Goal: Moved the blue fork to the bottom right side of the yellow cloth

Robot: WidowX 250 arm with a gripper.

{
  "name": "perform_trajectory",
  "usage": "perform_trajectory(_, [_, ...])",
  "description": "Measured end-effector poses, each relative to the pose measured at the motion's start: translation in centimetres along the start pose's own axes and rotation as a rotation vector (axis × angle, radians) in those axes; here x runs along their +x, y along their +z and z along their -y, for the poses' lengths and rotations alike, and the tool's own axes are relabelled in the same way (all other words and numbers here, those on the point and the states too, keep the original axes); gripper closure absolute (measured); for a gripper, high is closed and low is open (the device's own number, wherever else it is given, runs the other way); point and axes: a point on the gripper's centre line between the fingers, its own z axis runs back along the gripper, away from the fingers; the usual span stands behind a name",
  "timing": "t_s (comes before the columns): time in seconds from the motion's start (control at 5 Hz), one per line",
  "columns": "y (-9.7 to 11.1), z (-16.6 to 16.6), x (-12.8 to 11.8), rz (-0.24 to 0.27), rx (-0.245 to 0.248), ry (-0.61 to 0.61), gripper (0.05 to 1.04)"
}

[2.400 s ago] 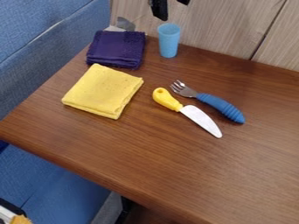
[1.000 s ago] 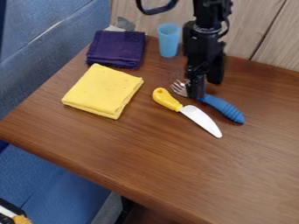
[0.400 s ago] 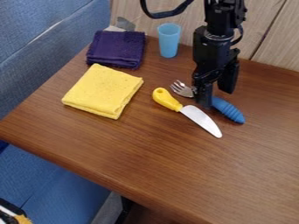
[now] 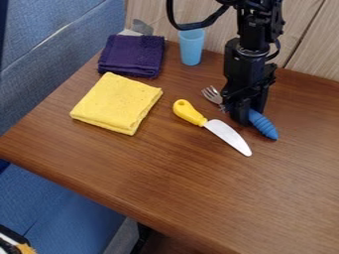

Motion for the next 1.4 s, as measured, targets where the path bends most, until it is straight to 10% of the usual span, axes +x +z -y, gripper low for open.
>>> perform_trajectory(0.6, [0.4, -0.1, 0.8, 0.012, 0.014, -0.006, 0.706])
perform_trajectory(1.4, [8.1, -6.5, 3.5, 0.013, -0.143, 0.065, 0.706])
